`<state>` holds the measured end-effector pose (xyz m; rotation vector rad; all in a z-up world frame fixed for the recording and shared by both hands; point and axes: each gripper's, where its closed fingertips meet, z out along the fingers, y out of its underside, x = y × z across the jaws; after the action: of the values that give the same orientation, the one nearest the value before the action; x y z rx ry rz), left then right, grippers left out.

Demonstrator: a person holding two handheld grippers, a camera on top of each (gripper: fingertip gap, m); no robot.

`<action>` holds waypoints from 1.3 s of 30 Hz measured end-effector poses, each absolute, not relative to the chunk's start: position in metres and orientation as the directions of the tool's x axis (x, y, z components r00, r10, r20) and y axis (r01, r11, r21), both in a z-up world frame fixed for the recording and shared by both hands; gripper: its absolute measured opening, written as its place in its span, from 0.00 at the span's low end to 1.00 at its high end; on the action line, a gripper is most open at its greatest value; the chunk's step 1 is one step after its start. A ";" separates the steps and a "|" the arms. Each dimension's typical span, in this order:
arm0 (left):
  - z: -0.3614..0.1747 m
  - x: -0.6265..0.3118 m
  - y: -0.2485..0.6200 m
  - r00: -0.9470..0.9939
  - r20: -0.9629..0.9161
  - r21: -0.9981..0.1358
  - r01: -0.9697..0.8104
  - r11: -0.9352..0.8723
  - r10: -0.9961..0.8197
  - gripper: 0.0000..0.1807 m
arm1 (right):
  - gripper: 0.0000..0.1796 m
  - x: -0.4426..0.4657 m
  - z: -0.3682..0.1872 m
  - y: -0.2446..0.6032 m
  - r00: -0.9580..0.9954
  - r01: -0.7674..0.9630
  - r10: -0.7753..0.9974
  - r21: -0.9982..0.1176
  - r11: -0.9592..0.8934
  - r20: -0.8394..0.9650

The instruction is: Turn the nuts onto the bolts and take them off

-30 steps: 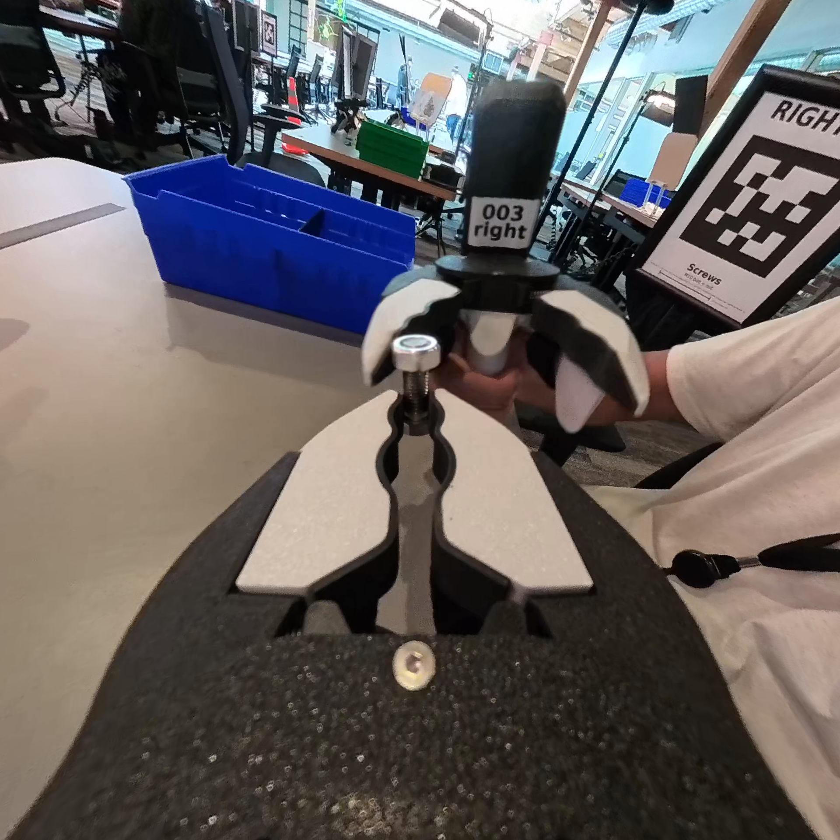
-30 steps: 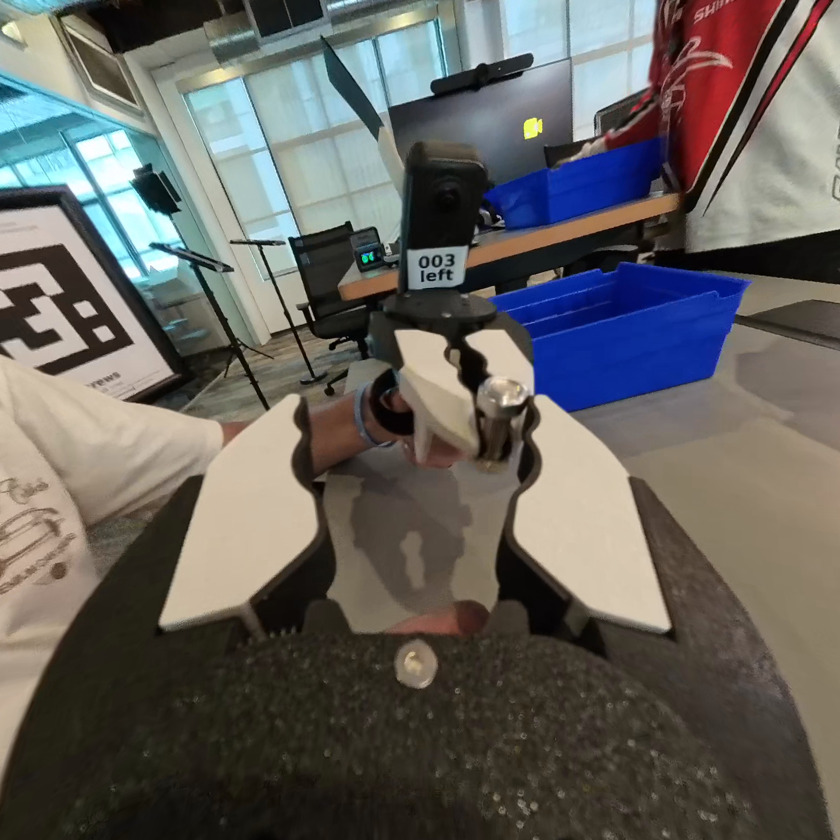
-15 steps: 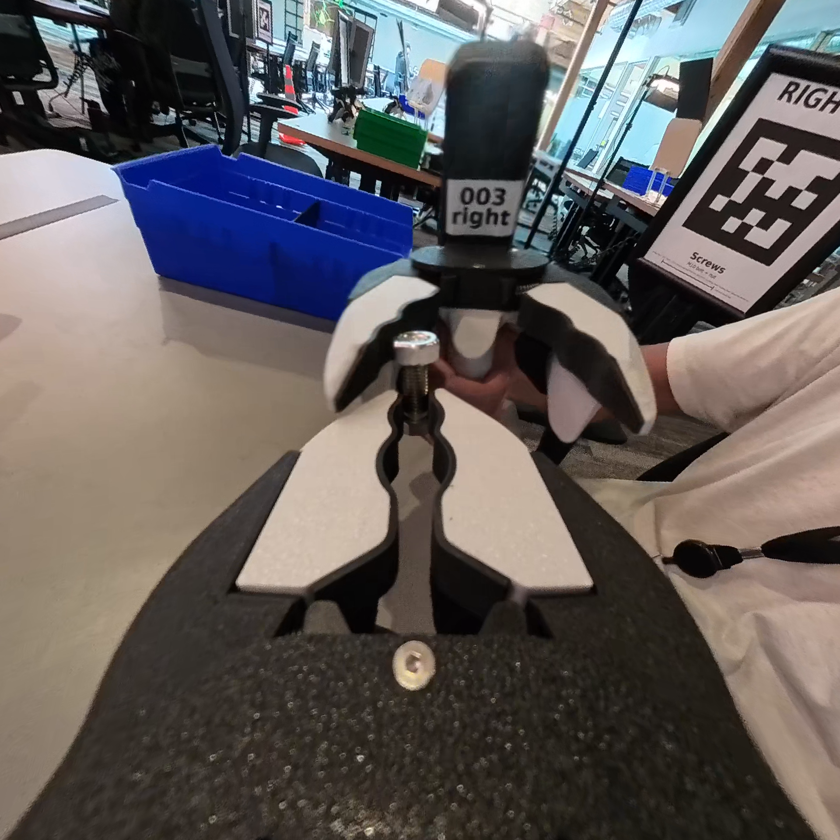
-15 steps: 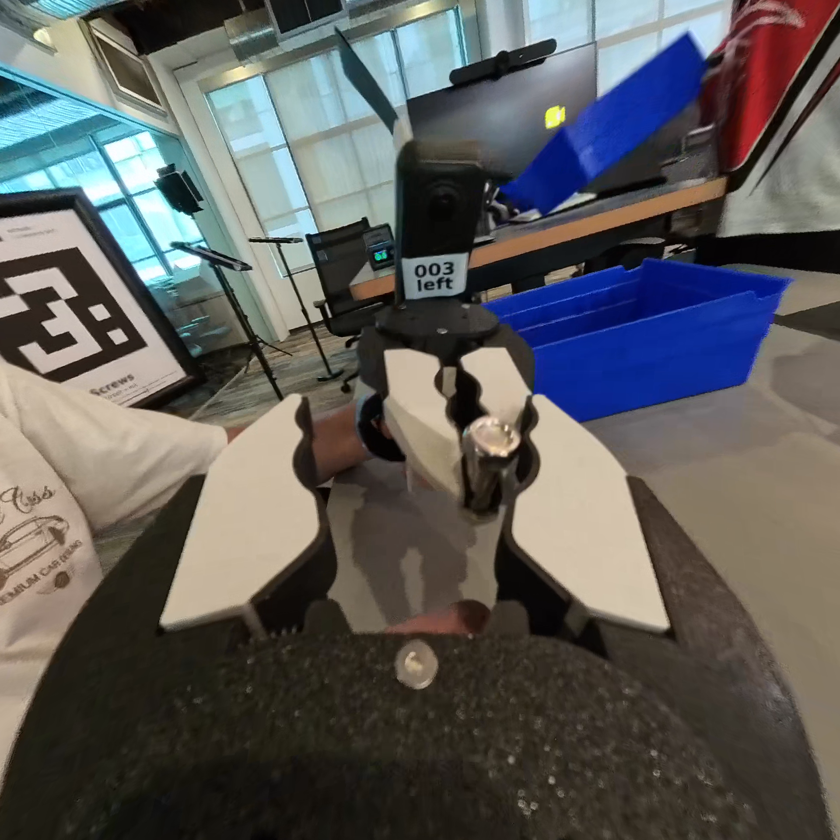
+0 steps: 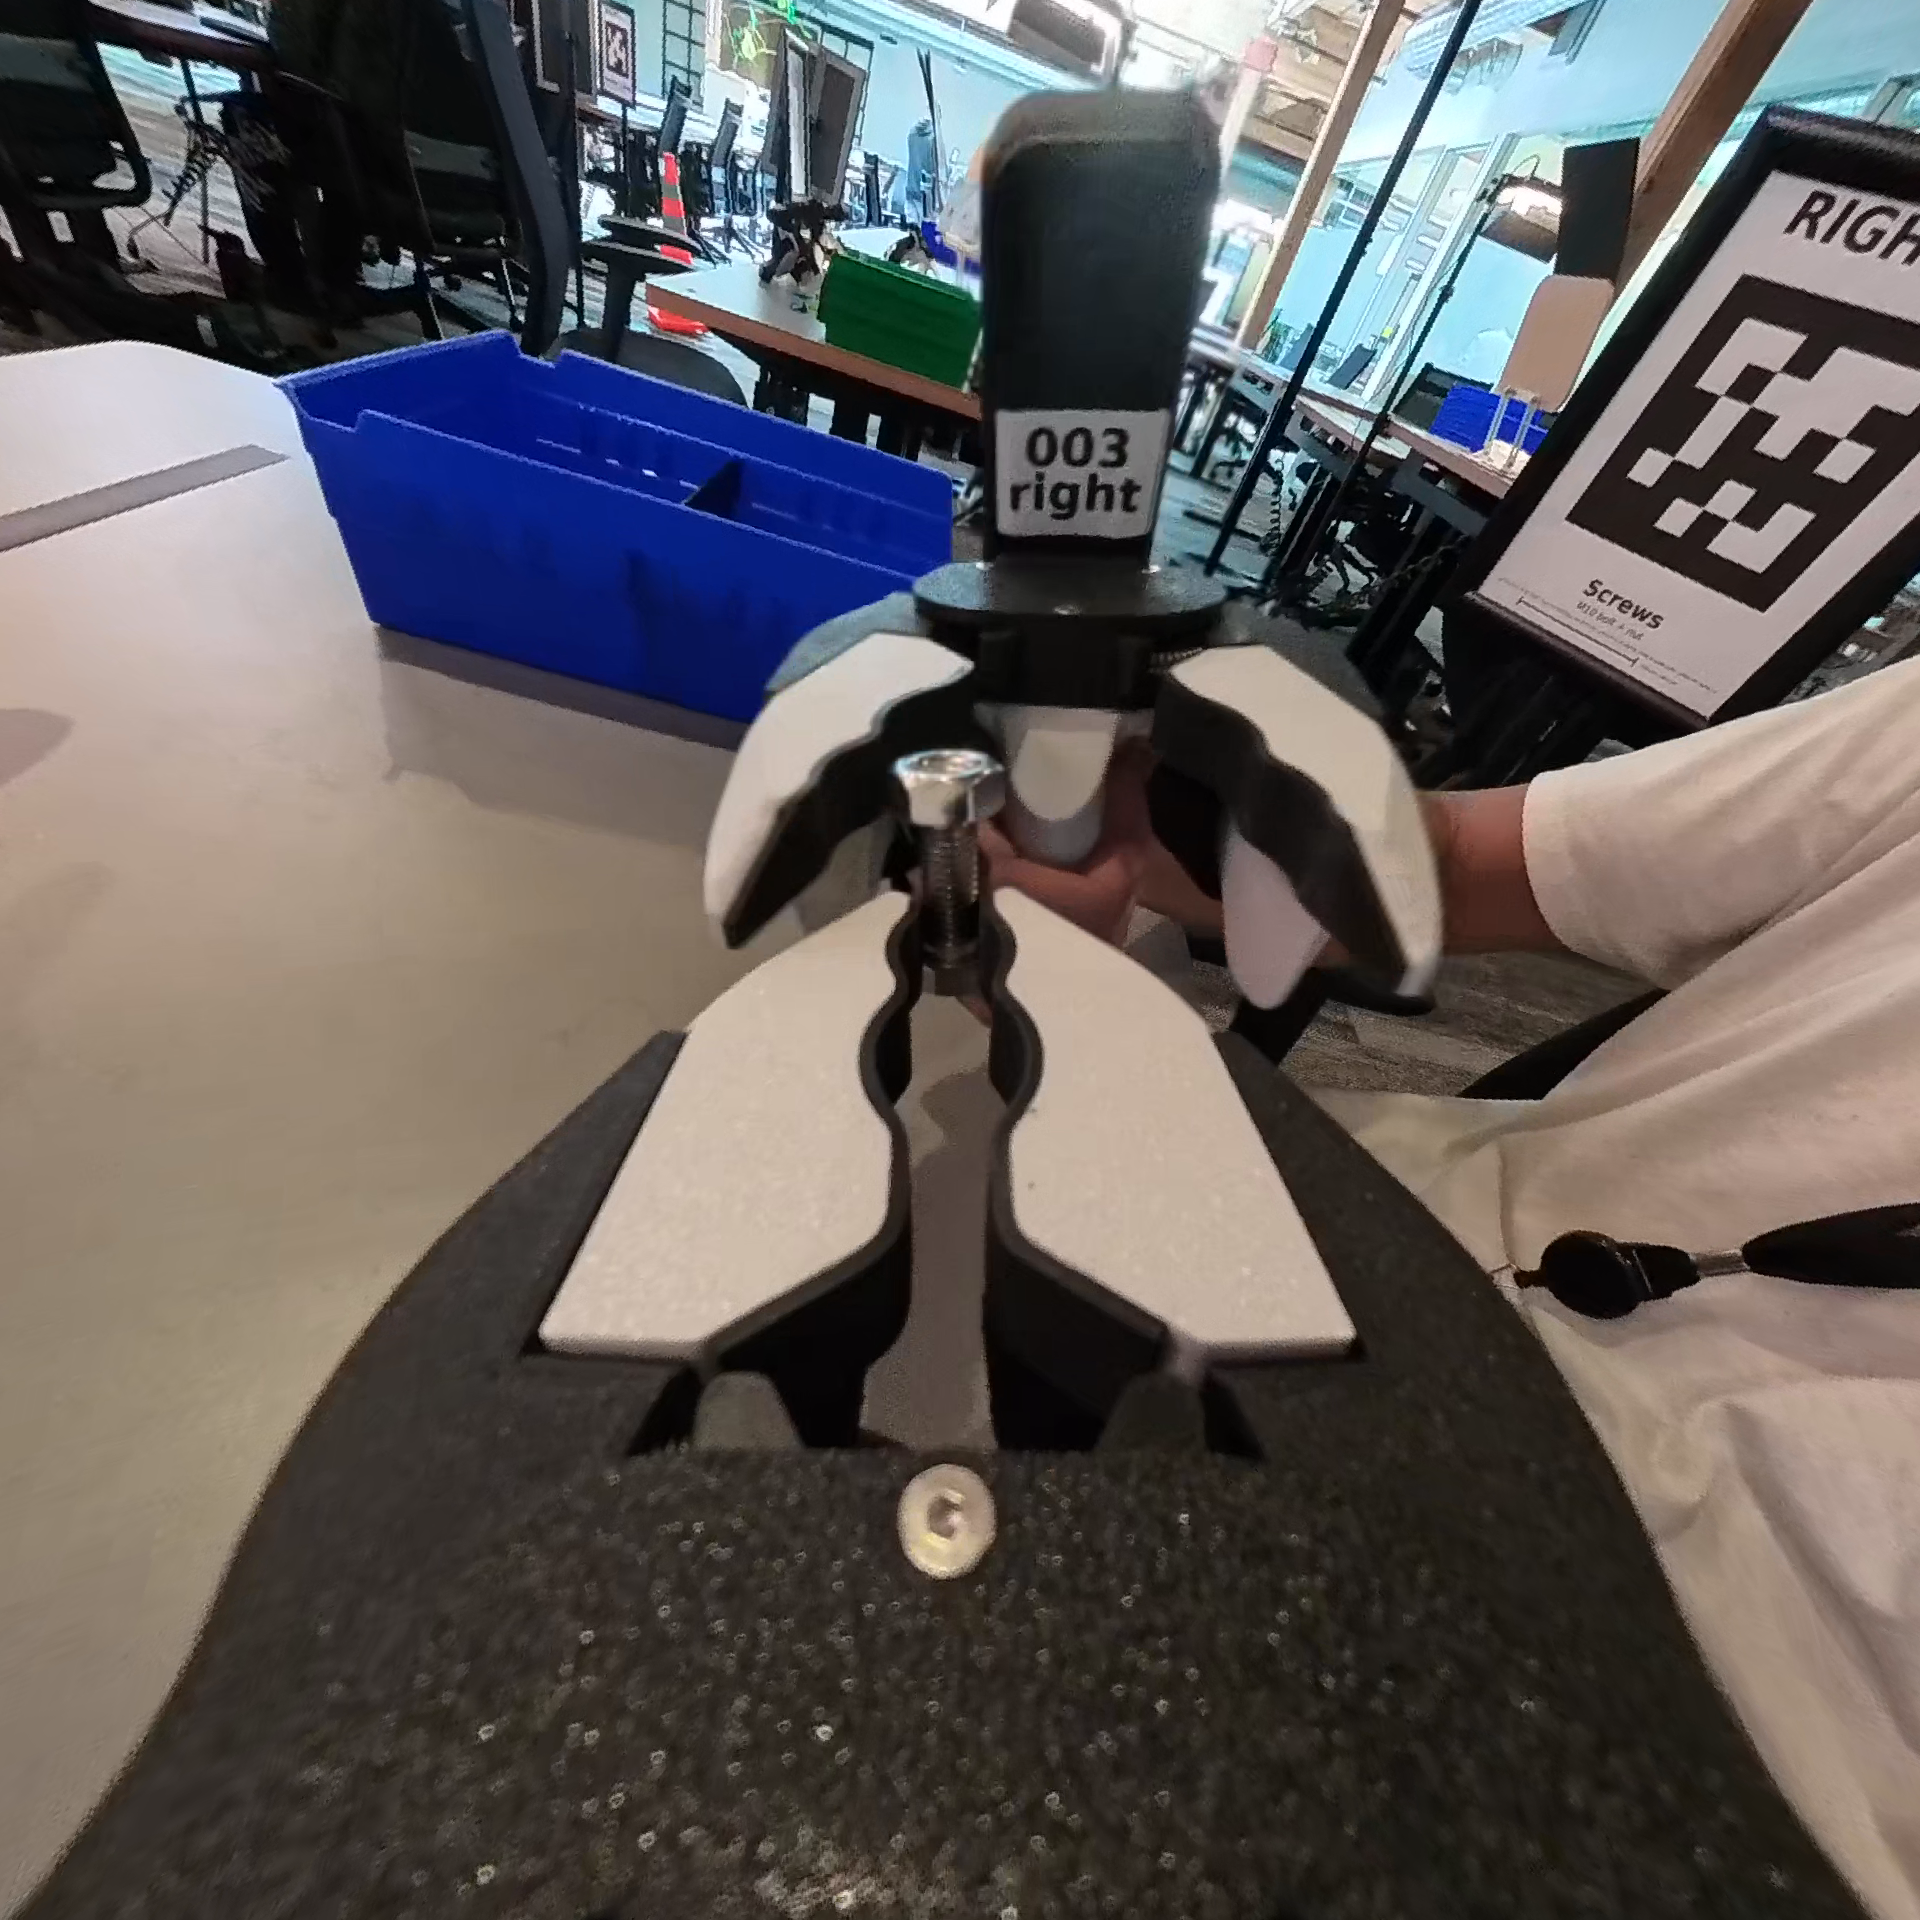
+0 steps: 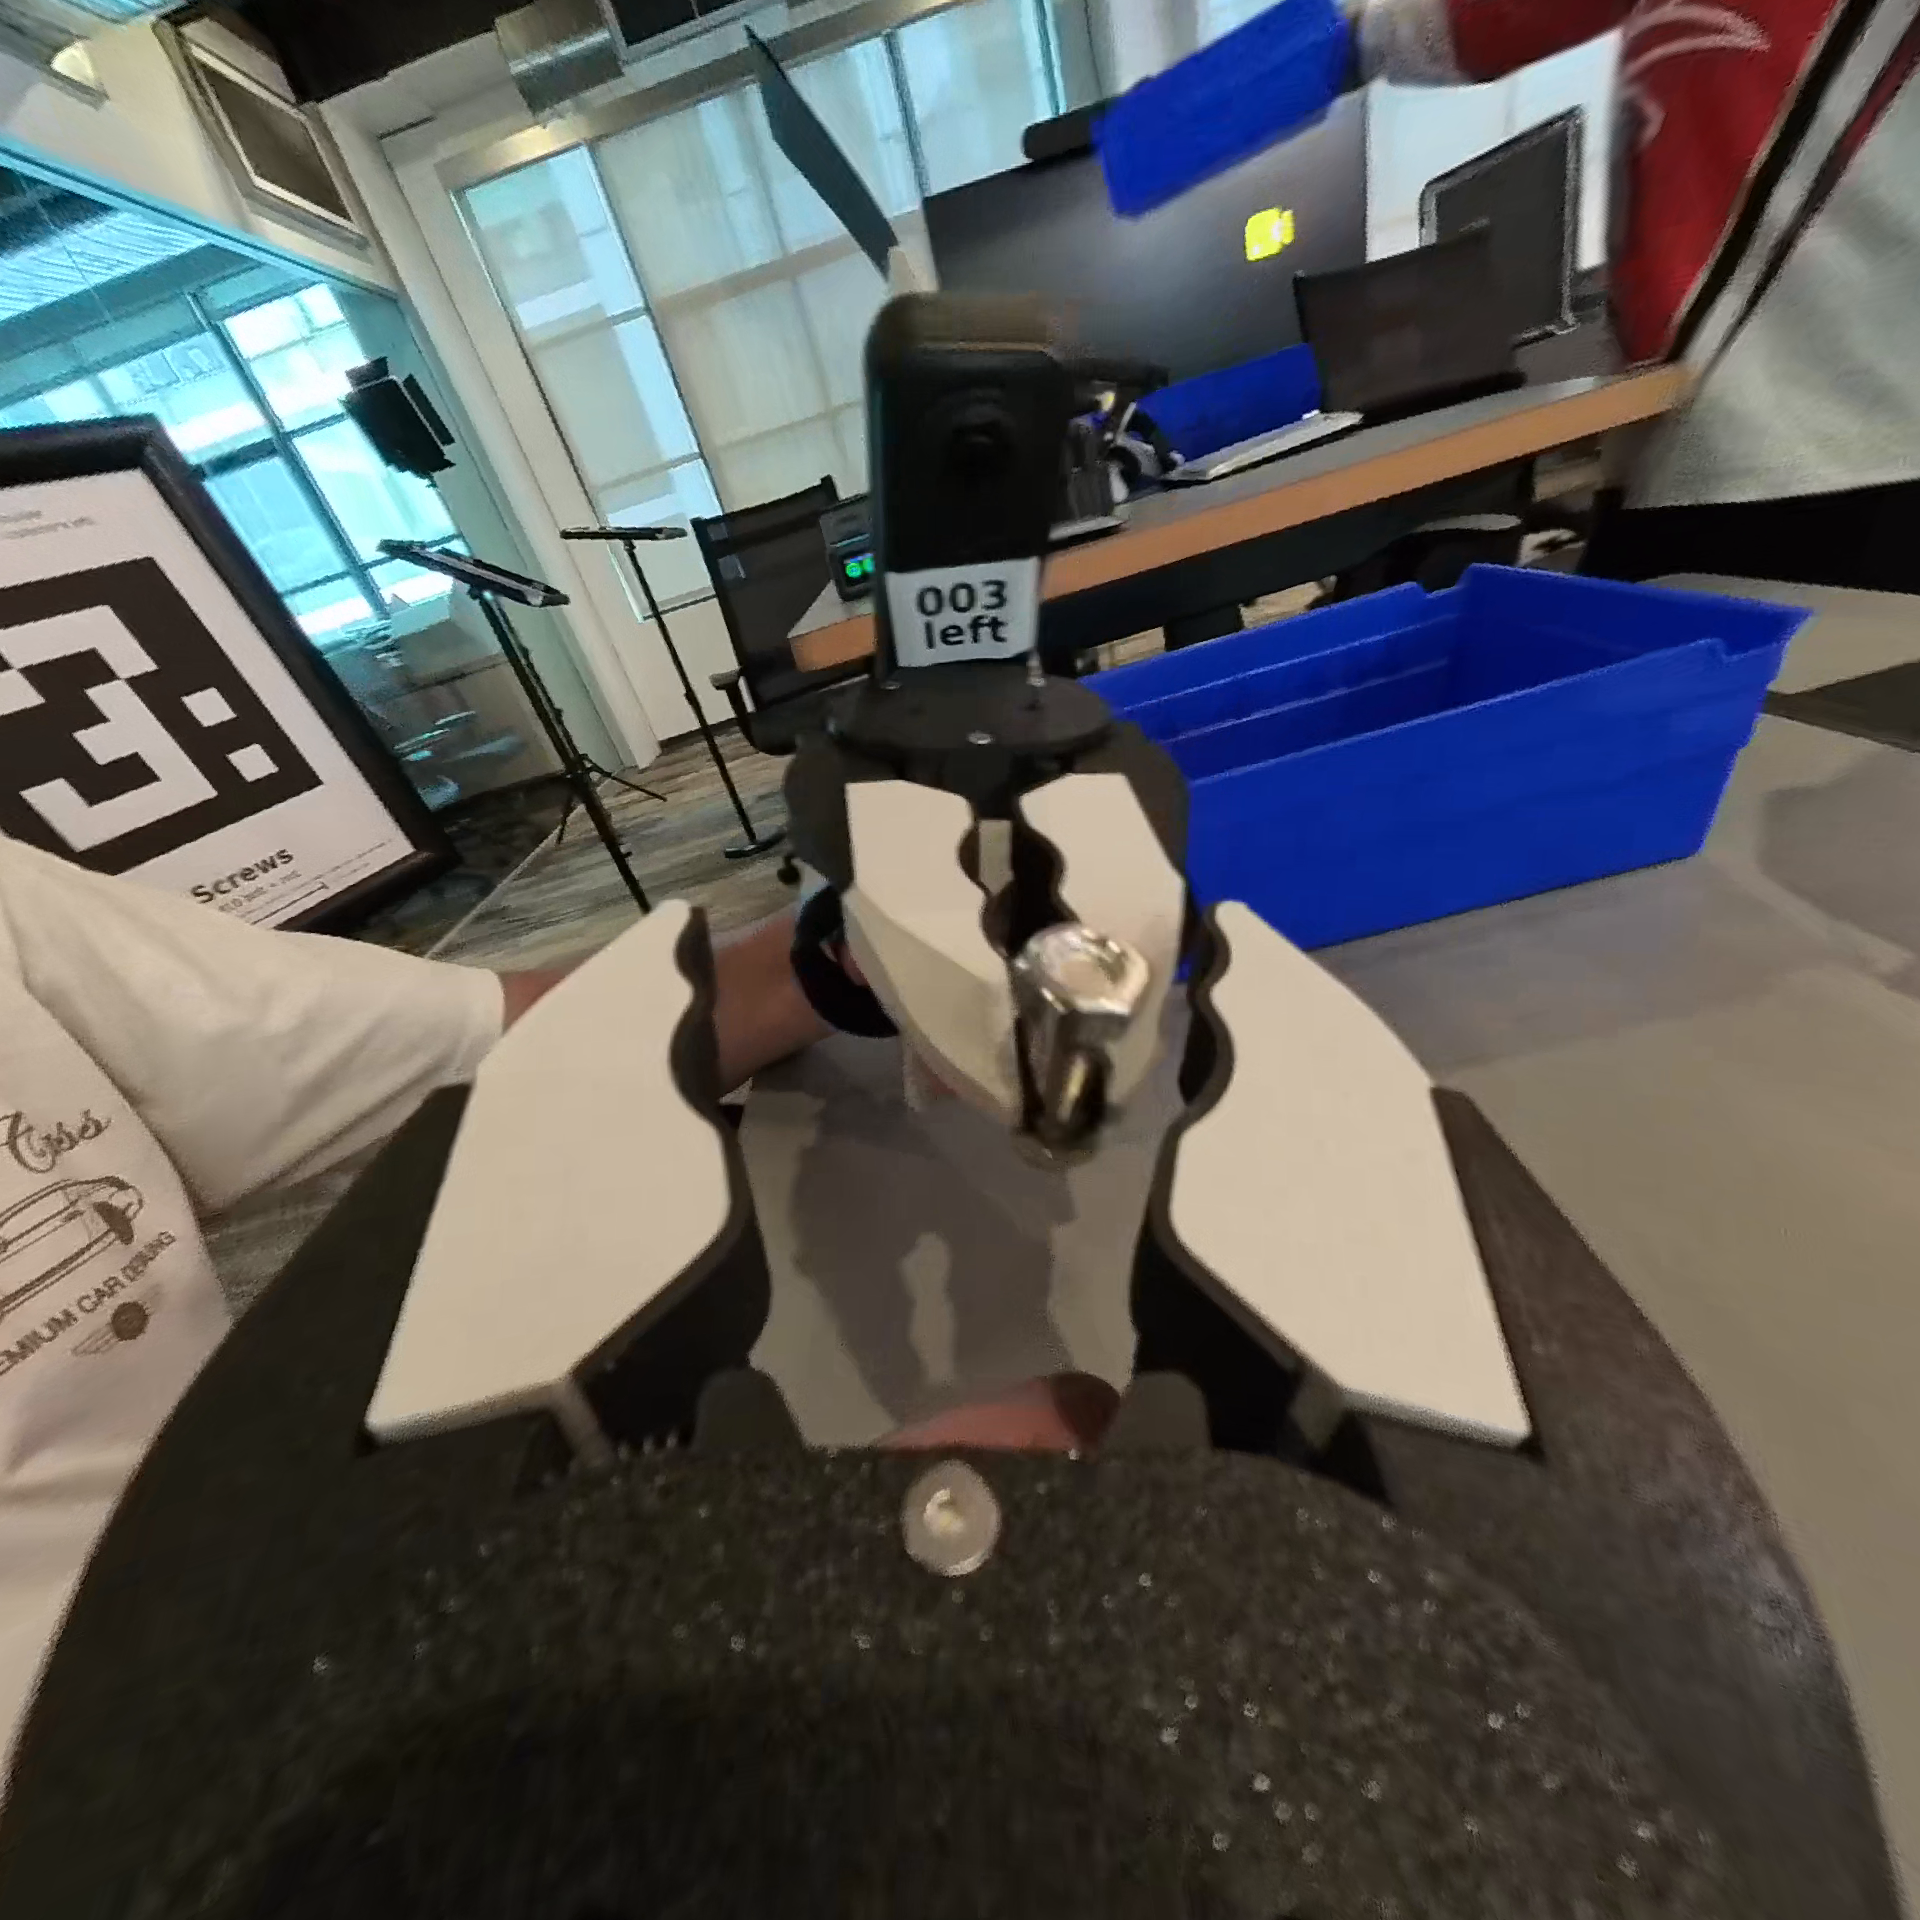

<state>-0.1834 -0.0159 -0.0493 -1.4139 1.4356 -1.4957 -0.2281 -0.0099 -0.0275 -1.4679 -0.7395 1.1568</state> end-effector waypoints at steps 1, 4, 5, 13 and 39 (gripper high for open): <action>-0.048 -0.184 -0.015 -0.233 0.270 -0.950 -0.222 -0.219 -0.934 0.05 | 0.48 -0.222 -0.029 -0.010 0.350 -0.138 0.898 -0.963 -0.231 -0.265; -0.044 -0.186 -0.014 -0.238 0.272 -0.951 -0.212 -0.224 -0.932 0.05 | 0.47 -0.197 -0.024 -0.022 0.375 -0.155 0.891 -0.965 -0.211 -0.255; -0.044 -0.186 -0.014 -0.240 0.271 -0.951 -0.215 -0.221 -0.932 0.05 | 0.46 -0.195 -0.022 -0.028 0.370 -0.152 0.895 -0.966 -0.208 -0.250; -0.051 -0.182 -0.017 -0.238 0.272 -0.947 -0.238 -0.216 -0.932 0.05 | 0.48 -0.224 -0.027 -0.008 0.313 -0.141 0.907 -0.958 -0.249 -0.282; -0.009 -0.207 -0.080 -0.706 0.484 -0.853 -0.248 -0.459 -0.517 0.05 | 0.10 -0.210 0.010 -0.069 -0.332 -0.064 0.937 -0.988 -0.138 -0.109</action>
<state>-0.2070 -0.0800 -0.0094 -1.1109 1.5269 -2.2880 -0.2103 -0.0690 0.0097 -1.0589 -1.3208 1.5890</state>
